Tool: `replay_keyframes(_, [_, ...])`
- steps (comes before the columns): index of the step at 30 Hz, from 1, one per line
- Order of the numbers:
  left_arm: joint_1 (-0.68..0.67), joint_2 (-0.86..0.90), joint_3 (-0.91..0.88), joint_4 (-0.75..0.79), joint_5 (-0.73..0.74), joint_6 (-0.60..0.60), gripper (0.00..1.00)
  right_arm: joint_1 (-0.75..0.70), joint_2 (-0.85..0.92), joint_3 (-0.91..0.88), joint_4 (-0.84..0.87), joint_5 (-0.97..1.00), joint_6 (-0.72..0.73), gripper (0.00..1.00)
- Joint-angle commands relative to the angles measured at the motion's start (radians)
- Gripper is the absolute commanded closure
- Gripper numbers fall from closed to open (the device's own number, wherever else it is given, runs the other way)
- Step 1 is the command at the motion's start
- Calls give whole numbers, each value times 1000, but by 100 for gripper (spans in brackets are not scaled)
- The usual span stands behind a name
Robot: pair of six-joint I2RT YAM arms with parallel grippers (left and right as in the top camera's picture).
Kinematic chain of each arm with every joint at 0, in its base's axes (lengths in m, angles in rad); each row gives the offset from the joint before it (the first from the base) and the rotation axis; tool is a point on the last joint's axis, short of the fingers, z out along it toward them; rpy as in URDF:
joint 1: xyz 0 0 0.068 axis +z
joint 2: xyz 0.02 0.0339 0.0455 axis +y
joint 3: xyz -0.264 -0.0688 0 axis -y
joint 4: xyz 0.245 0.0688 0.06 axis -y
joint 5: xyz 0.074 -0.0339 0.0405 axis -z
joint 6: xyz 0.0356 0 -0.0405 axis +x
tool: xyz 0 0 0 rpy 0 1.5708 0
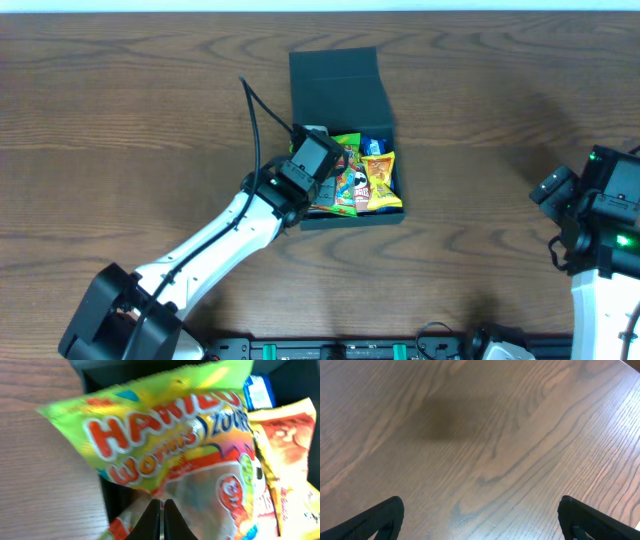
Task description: Pack container
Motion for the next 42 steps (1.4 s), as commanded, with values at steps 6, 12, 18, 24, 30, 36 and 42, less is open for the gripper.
replay_keyframes(6, [-42, 25, 23, 4, -12, -5, 94, -7, -2, -1, -1, 10, 14, 1])
replay_keyframes(12, [-46, 28, 23, 8, -4, -28, 94, -7, -2, -1, -1, 10, 14, 1])
replay_keyframes(18, [-73, 28, 23, 31, 3, -50, 94, -7, -2, -1, -1, 10, 14, 1])
replay_keyframes(24, [-82, 28, 23, 39, 4, -55, 94, -7, -2, -1, -1, 10, 14, 1])
replay_keyframes(30, [-82, 28, 23, 39, -24, -52, 94, -7, -2, -1, -1, 10, 14, 1])
replay_keyframes(36, [-62, 9, 46, 38, -150, 31, 94, -7, -2, -1, -1, 10, 14, 1])
replay_keyframes(42, [-25, 11, 49, 37, -253, 31, 94, -7, -2, -1, -1, 10, 14, 1])
